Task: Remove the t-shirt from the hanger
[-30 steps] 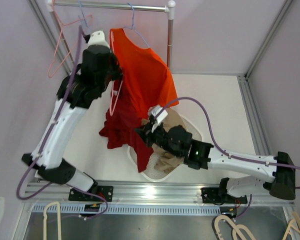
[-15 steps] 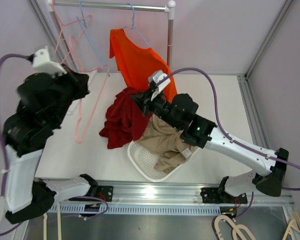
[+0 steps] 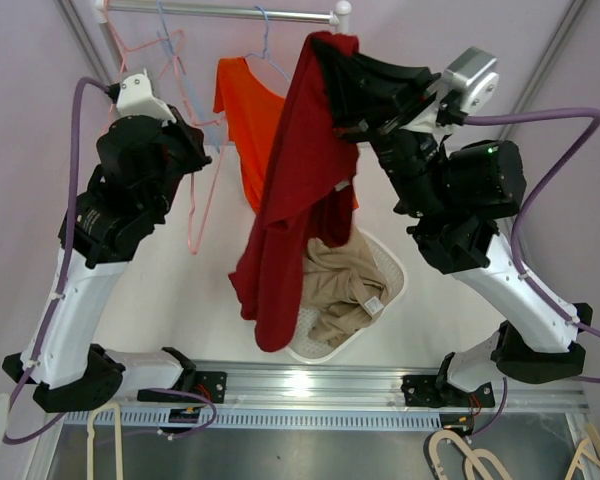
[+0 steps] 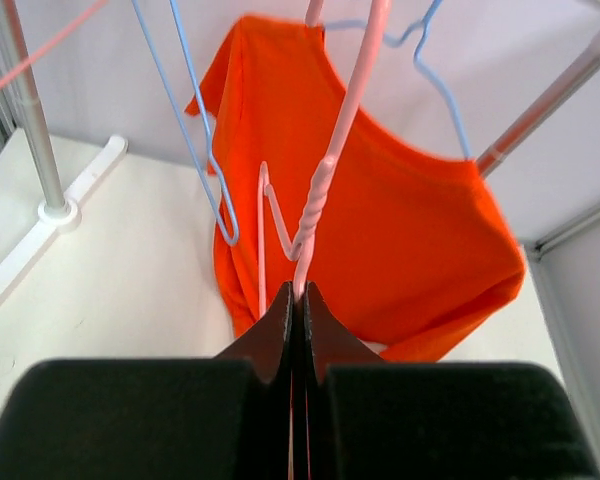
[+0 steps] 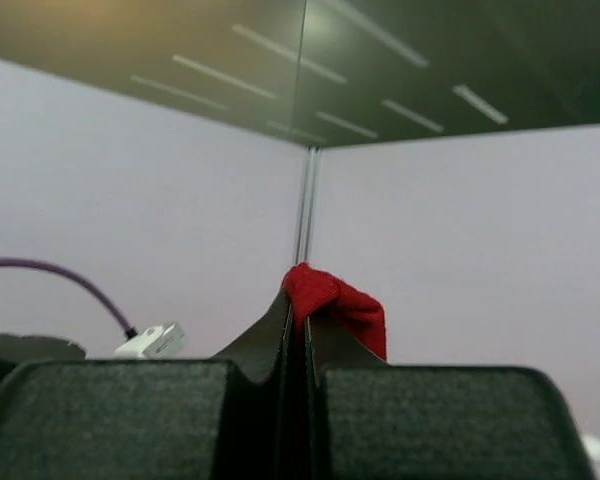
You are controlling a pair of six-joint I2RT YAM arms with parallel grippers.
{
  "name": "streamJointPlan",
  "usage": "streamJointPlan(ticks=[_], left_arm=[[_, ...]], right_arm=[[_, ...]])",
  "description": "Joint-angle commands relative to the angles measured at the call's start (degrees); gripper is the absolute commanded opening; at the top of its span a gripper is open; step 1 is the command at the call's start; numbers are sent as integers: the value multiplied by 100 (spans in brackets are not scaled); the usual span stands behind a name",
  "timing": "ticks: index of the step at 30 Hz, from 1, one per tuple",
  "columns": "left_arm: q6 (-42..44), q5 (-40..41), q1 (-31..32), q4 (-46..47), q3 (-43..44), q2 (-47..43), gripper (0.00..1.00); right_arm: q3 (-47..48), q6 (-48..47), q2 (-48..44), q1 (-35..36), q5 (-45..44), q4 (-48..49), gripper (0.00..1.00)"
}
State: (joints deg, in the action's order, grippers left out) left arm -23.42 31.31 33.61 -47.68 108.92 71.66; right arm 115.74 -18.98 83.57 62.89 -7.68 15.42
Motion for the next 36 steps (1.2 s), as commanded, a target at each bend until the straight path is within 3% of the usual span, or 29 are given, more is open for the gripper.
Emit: streamJointPlan(ticks=[1, 5, 9, 16, 20, 26, 30, 36], left_arm=[[180, 244, -38, 330, 340, 129, 1], [206, 305, -38, 417, 340, 287, 1], [373, 472, -30, 706, 392, 532, 1], [760, 912, -143, 795, 1192, 1306, 1], [1145, 1254, -319, 1260, 1236, 1605, 1], [1778, 1518, -504, 2156, 1281, 2071, 0], [1657, 1106, -750, 2465, 1166, 2115, 1], [1858, 956, -978, 2948, 1166, 2238, 1]], right_arm=[[545, -650, 290, 4, 92, 550, 0], [1134, -852, 529, -14, 100, 286, 0], [960, -914, 389, -23, 4, 190, 0], [-866, -678, -586, -14, -400, 513, 0], [-2507, -317, -1307, -32, -1119, 489, 0], [-4233, 737, -2283, -119, -1964, 14, 0], [-5226, 1667, -2600, -312, -2509, -843, 0], [-5641, 4215, -1907, -576, -1747, -2823, 0]])
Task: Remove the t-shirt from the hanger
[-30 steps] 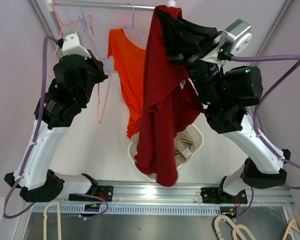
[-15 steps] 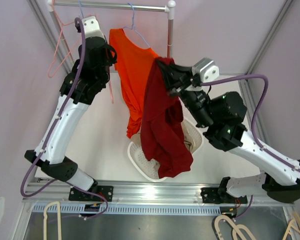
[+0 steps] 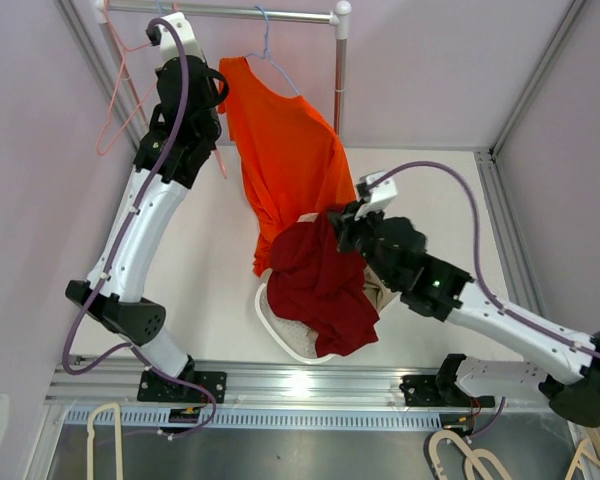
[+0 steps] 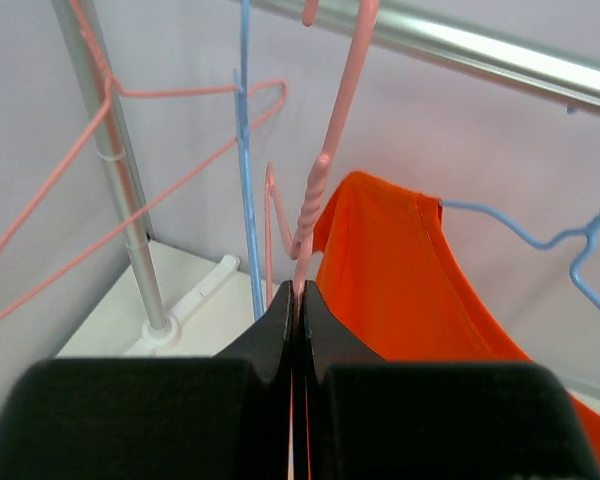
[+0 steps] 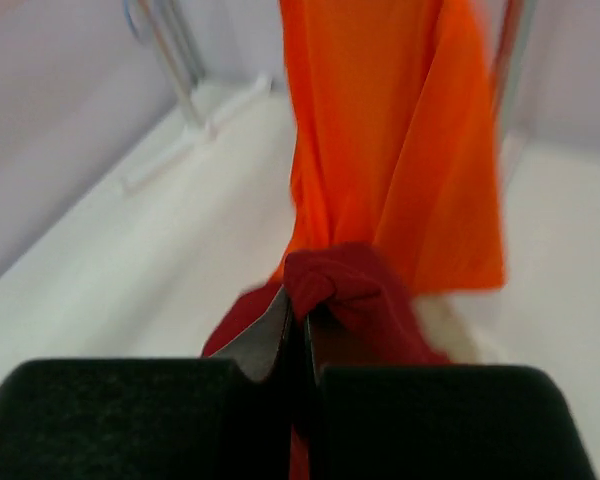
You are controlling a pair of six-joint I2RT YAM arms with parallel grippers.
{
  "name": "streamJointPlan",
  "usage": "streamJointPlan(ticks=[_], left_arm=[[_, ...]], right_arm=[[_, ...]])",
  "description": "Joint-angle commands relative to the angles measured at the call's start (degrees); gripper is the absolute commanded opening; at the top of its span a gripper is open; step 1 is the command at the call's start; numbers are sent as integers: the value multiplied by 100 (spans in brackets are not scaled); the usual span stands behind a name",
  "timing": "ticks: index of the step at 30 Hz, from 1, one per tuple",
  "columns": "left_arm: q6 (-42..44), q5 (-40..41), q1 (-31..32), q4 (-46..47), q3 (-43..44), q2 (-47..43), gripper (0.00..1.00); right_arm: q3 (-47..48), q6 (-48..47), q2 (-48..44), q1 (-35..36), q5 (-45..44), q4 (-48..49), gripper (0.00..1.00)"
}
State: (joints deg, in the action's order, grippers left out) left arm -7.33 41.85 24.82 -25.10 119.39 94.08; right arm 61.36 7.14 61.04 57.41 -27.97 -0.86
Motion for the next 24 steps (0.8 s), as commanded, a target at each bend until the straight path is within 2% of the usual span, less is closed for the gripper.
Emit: streamJointPlan(ticks=[1, 5, 8, 14, 20, 24], left_arm=[[337, -106, -117, 761, 93, 5, 1], [619, -203, -205, 1366, -144, -13, 1], [654, -413, -284, 1666, -258, -4, 1], [689, -949, -486, 1983, -285, 136, 1], [584, -1906, -802, 2176, -268, 233, 1], [645, -2145, -909, 1887, 320, 776, 1]], right_arm=[[-317, 1902, 504, -19, 683, -1571, 0], [-1187, 2827, 1514, -19, 1635, -1636, 0], [-1451, 3048, 1640, -10, 1873, -1400, 0], [-1241, 2890, 1359, -19, 1558, -1741, 0], [-1074, 2785, 569, -10, 1592, -1996, 0], [-1004, 2758, 50, -10, 1663, -2146, 0]])
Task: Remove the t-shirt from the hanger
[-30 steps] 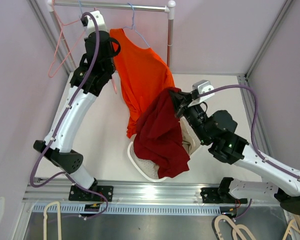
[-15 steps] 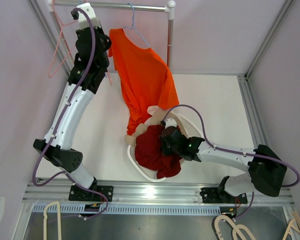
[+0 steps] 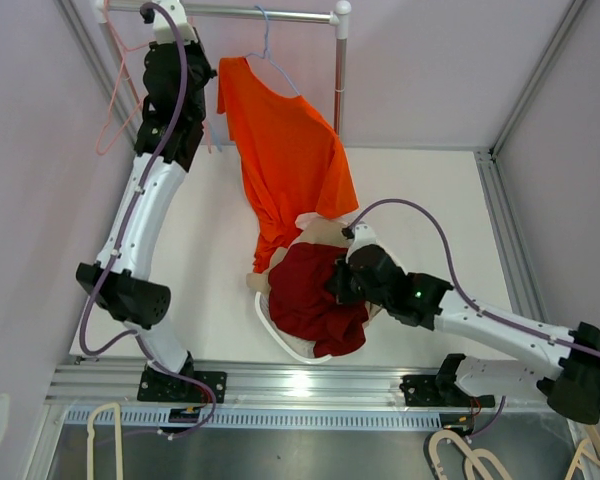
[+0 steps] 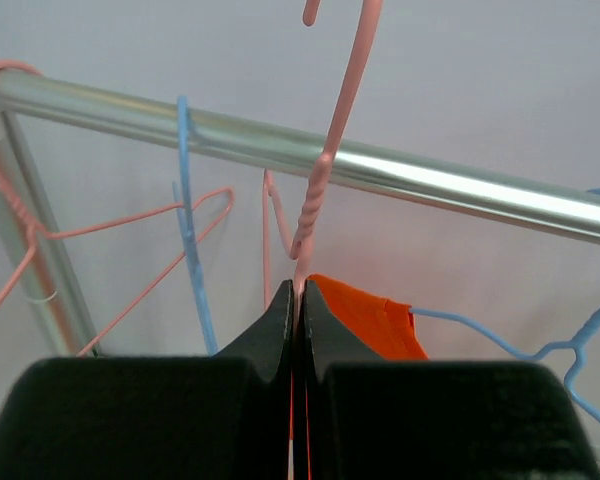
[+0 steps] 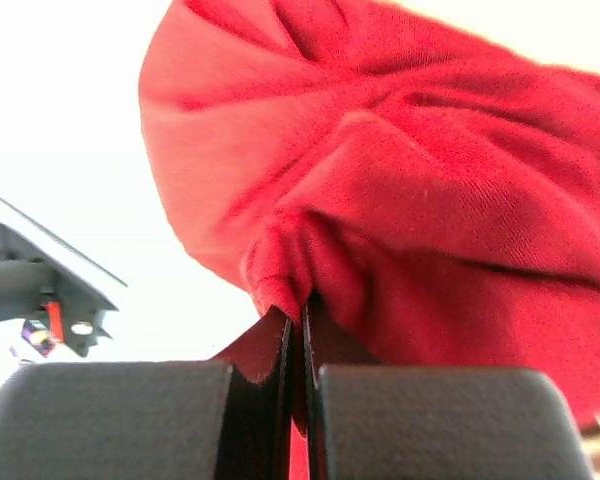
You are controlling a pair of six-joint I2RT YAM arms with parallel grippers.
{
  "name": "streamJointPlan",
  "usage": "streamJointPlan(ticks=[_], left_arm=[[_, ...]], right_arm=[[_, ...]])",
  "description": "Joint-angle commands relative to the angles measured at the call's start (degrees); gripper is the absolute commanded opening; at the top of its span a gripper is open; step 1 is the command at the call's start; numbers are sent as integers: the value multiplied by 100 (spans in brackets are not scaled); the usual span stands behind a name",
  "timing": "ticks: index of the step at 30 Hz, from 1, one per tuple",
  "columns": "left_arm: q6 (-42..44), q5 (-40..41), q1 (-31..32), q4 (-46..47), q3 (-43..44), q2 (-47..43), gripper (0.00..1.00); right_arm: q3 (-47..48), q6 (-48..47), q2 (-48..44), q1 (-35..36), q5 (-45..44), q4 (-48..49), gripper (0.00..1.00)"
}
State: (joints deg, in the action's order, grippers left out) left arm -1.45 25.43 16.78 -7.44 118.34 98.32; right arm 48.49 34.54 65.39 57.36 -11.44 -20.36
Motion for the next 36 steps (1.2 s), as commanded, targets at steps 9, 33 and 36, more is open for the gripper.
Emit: streamJointPlan(ticks=[9, 33, 36], left_arm=[[-145, -821, -315, 182, 1172, 854, 1], [-224, -767, -693, 199, 1692, 1453, 28], [-233, -741, -693, 191, 1710, 1348, 30]], right_arm=[[257, -159, -843, 73, -262, -425, 30], [345, -466, -1213, 284, -403, -161, 57], [328, -475, -1186, 284, -368, -100, 57]])
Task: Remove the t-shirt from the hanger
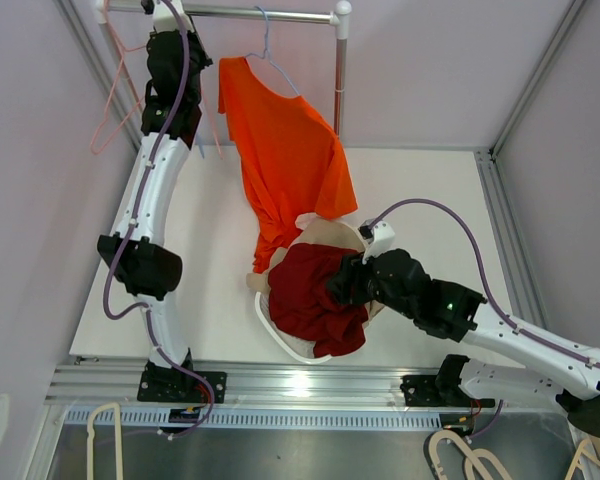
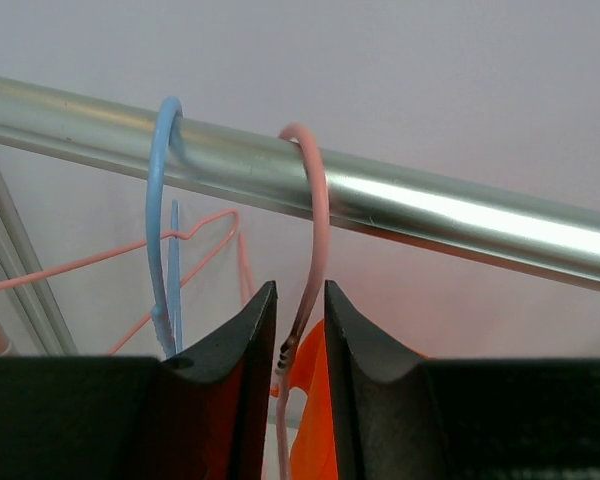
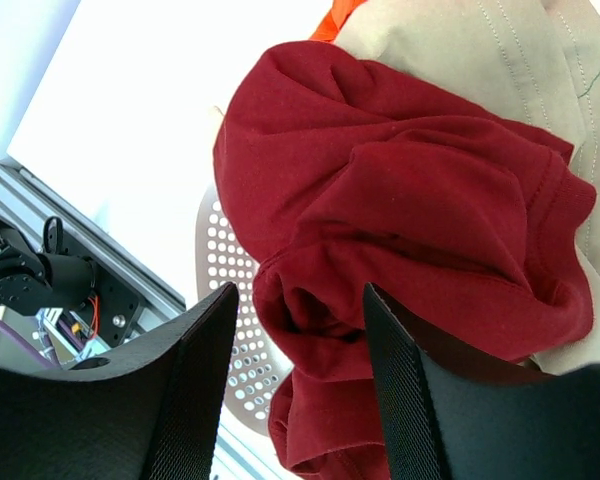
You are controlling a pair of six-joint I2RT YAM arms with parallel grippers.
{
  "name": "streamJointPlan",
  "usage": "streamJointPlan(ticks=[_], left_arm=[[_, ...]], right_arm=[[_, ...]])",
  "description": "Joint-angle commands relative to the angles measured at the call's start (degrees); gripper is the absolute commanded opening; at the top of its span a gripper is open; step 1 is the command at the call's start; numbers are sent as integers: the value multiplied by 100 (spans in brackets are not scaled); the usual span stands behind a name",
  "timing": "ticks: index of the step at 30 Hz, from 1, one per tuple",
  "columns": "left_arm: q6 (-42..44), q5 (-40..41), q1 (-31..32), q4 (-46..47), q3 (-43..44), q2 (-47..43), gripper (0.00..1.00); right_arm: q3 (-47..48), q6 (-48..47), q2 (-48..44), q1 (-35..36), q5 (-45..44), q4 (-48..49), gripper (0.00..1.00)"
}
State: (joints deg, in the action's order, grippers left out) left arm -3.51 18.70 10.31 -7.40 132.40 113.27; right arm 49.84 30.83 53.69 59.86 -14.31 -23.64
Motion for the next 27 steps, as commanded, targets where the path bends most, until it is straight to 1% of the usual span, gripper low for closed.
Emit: streamJointPlan(ticks=[1, 3, 5, 7, 9, 11, 12, 13, 14, 15, 17, 19, 20, 21, 22, 23, 24, 27], left_arm=[[-36, -77, -37, 195, 304, -182, 29], [16, -112, -37, 204, 295, -279, 19], [60, -33, -37, 204, 295, -332, 19], [70, 28, -37, 169, 304, -376, 29], [26, -41, -20, 46, 243, -516, 35], [104, 98, 59, 54, 138, -639, 38], [209, 273, 111, 107, 181, -762, 44], [323, 466, 269, 159, 164, -815, 46], [716, 912, 349, 229, 172, -859, 47], [903, 1125, 445, 308, 172, -903, 50], [1132, 1390, 674, 397, 181, -1044, 51], [1098, 1549, 867, 266, 155, -1202, 52], [1063, 1558, 937, 213, 137, -1237, 54], [1045, 1671, 1077, 195, 128, -1255, 61], [1010, 1759, 1148, 125, 137, -1281, 64], [819, 1777, 1193, 46, 102, -1273, 65], [660, 1586, 1254, -76, 128, -1273, 67], [80, 1462, 1377, -437, 111, -1176, 68]], right_arm=[[184, -103, 1, 35, -81, 245, 58], [175, -112, 36, 35, -55, 272, 57], [166, -112, 36, 35, -37, 289, 57], [148, -112, 19, 35, -37, 316, 58], [148, -130, 10, 35, -37, 316, 59], [131, -147, 18, 35, -55, 316, 60], [122, -156, 19, 35, -55, 333, 61], [96, -156, 10, 26, -64, 342, 61], [87, -156, 10, 35, -55, 360, 61], [78, -147, 10, 35, -46, 395, 62], [26, -139, -8, 35, -20, 421, 62], [-1, -104, 1, 26, -11, 448, 63], [-27, -103, 10, 35, 7, 465, 63], [-36, -95, 10, 35, 33, 483, 64], [-45, -86, 10, 44, 42, 492, 66], [-54, -77, 1, 44, 51, 492, 66], [-63, -77, -8, 44, 59, 492, 67], [-89, -51, -43, 61, 60, 483, 69]])
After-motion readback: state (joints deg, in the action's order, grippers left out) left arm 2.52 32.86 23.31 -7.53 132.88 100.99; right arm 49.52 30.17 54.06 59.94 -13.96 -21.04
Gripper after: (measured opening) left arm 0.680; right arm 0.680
